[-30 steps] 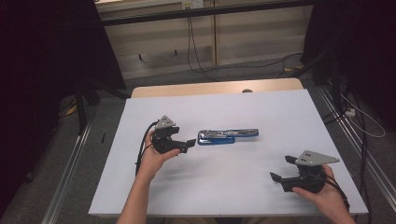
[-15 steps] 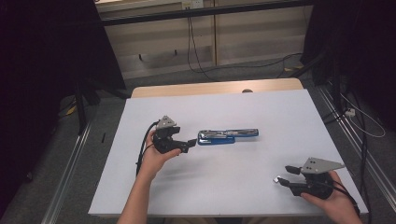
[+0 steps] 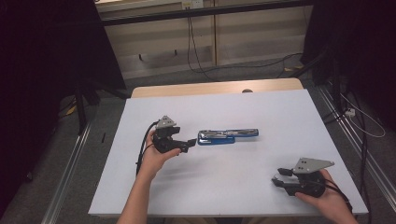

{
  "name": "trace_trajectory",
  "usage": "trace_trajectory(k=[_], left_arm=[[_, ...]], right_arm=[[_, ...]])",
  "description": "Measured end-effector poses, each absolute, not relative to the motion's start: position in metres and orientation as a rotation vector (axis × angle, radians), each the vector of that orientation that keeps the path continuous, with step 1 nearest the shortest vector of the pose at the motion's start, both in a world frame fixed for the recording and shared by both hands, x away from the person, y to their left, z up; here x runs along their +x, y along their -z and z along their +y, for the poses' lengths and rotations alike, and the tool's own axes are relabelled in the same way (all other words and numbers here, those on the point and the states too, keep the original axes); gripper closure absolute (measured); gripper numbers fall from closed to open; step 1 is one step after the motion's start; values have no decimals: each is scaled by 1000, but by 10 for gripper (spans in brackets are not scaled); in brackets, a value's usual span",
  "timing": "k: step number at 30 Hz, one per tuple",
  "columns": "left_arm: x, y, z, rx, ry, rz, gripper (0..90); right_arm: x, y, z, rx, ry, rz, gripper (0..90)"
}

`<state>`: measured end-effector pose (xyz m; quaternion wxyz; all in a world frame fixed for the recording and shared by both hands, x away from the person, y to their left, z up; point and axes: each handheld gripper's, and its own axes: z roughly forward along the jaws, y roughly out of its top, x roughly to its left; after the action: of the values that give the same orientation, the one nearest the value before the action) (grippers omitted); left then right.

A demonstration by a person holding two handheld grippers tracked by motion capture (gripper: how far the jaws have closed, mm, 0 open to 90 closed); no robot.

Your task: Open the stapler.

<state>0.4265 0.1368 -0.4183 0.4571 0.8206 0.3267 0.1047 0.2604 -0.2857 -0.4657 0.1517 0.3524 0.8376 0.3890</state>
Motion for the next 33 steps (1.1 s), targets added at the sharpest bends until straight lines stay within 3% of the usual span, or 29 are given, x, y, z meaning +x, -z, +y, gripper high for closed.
trace_trajectory(k=[24,33], left_arm=[[428,418,139,2026,-261,813,111],[428,419,139,2025,-258,819,111]], right_arm=[[260,459,-290,1136,-1187,2333,720],[259,465,-283,1198,-1141,2321,594]])
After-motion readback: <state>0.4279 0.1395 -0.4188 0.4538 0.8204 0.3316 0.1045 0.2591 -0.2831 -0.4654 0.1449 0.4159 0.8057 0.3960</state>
